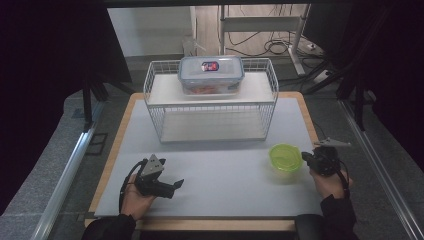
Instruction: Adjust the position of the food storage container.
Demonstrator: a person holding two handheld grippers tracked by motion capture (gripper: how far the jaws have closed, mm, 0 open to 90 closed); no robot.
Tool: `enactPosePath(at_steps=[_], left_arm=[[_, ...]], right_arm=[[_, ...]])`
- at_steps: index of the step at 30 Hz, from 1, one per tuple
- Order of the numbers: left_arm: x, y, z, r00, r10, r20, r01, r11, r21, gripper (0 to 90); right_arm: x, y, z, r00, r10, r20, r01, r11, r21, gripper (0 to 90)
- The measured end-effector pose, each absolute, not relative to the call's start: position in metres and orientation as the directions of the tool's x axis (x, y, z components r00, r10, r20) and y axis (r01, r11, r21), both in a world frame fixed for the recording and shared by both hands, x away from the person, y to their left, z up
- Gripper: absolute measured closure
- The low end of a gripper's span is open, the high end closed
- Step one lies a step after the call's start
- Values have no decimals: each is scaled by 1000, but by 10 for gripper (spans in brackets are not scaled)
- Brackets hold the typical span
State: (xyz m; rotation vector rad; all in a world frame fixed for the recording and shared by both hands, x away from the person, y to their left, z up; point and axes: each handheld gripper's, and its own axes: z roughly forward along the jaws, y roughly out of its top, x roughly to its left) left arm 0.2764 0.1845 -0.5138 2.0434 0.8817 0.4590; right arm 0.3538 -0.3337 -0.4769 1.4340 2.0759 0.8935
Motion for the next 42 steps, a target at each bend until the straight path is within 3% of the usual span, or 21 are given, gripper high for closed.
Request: enactPosePath(at_steps=[23, 42], left_arm=[[276, 183, -513, 690, 724, 7, 416, -403, 815, 28], [275, 184, -513, 684, 729, 7, 417, -399, 816, 28]], right_arm=[[344, -285, -479, -481, 875, 52, 634, 307, 710, 900], [343, -284, -500, -535, 839, 98, 690, 367, 624, 900]])
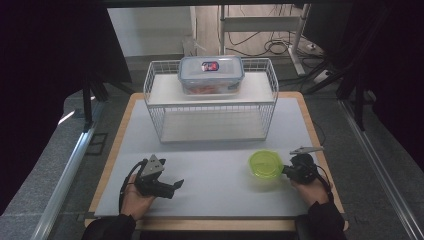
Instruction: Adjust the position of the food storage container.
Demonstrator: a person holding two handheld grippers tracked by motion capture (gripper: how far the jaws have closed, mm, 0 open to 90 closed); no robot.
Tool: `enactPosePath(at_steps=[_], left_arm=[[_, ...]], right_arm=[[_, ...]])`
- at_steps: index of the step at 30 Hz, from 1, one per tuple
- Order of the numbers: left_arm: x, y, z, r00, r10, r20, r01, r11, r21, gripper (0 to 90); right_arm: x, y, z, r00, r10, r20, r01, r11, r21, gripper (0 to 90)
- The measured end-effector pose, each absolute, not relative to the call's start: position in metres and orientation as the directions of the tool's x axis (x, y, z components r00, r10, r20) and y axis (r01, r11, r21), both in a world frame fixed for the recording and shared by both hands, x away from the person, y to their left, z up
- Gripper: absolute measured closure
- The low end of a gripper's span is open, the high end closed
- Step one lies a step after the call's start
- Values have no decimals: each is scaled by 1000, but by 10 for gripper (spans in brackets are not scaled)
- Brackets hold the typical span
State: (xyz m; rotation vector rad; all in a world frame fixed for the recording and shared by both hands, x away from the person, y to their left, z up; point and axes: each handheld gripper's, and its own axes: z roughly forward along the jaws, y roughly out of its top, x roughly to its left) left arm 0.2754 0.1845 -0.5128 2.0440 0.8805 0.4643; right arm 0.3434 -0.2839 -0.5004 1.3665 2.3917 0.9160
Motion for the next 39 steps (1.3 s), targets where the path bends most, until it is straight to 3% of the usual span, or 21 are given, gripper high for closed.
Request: enactPosePath(at_steps=[39], left_arm=[[270, 189, -512, 674, 739, 3, 436, -401, 806, 28]], right_arm=[[353, -186, -517, -701, 700, 136, 619, 503, 603, 900]])
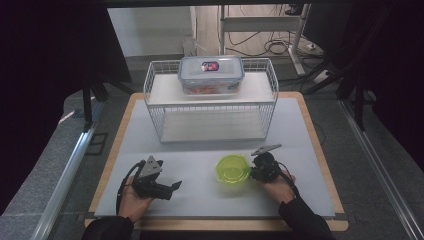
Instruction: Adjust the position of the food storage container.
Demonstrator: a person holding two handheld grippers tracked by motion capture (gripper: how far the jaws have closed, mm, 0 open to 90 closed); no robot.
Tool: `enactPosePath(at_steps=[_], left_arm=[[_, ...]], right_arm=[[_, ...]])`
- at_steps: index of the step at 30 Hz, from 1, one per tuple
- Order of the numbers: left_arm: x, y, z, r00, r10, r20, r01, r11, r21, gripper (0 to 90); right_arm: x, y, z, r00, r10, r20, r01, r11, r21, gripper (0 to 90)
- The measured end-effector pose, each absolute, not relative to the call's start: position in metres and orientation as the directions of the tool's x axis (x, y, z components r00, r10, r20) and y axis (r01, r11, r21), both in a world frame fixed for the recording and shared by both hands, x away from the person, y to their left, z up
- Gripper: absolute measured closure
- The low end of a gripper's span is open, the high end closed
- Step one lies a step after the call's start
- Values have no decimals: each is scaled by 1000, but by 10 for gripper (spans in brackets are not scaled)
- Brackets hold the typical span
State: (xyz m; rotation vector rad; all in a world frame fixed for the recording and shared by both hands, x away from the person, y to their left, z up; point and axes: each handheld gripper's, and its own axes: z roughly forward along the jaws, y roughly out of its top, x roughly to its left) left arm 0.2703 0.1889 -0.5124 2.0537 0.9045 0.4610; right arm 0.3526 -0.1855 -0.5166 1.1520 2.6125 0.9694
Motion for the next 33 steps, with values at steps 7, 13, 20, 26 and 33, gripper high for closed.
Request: enactPosePath(at_steps=[7, 13, 20, 26, 33], left_arm=[[270, 187, -513, 682, 732, 3, 436, -410, 801, 29], [270, 186, -514, 685, 729, -1, 439, -411, 799, 30], [270, 184, -516, 690, 723, 6, 439, -425, 792, 31], [270, 185, -516, 687, 727, 3, 441, -420, 793, 32], [270, 184, -517, 689, 725, 6, 438, -423, 793, 32]], right_arm=[[345, -163, -516, -743, 662, 100, 576, 556, 599, 889], [345, -182, -509, -712, 701, 46, 572, 540, 618, 813], [342, -204, -501, -694, 720, 27, 560, 516, 648, 692], [339, -218, -494, -678, 733, 57, 563, 468, 681, 533], [339, -227, -493, -660, 743, 109, 582, 415, 699, 435]])
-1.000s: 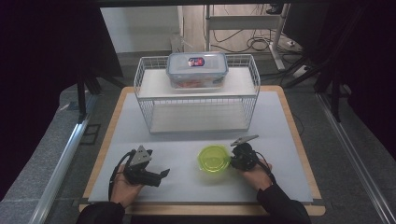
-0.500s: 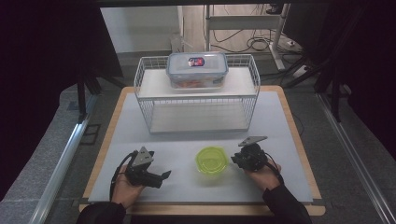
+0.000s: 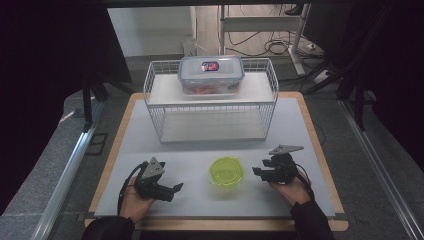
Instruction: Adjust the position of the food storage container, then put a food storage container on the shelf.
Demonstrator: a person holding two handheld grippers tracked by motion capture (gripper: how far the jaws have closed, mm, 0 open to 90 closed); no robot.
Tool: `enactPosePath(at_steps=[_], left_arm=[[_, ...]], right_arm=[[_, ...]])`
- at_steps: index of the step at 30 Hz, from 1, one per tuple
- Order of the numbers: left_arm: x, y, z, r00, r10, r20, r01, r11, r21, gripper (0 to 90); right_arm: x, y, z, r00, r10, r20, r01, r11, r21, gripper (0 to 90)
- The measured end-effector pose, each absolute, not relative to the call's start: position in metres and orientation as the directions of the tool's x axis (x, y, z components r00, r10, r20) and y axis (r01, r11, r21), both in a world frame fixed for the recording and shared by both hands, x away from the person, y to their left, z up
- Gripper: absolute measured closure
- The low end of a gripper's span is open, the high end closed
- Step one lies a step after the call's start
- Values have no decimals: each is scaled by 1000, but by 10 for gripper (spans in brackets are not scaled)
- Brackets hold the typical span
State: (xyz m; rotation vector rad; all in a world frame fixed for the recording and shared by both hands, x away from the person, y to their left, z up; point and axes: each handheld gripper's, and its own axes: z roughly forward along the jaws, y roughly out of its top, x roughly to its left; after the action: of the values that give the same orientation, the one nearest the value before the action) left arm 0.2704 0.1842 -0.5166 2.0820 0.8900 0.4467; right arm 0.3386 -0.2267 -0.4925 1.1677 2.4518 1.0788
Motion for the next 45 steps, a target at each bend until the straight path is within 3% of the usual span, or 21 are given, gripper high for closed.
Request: enactPosePath(at_steps=[8, 22, 34, 41, 45], left_arm=[[271, 184, -517, 689, 724, 7, 436, -423, 794, 32], [271, 184, -517, 691, 723, 15, 432, -429, 794, 31], [271, 183, -517, 693, 721, 21, 428, -435, 792, 31], [271, 182, -517, 695, 718, 21, 429, -438, 790, 32], [271, 182, -518, 697, 717, 21, 429, -441, 788, 32]], right_arm=[[337, -226, -488, -638, 753, 161, 616, 373, 694, 397], [337, -214, -477, -682, 674, 284, 611, 311, 728, 460], [351, -195, -488, -699, 605, 380, 654, 328, 682, 597], [361, -199, -497, -651, 570, 502, 725, 271, 633, 685], [366, -202, -502, -617, 543, 570, 764, 238, 600, 692]])
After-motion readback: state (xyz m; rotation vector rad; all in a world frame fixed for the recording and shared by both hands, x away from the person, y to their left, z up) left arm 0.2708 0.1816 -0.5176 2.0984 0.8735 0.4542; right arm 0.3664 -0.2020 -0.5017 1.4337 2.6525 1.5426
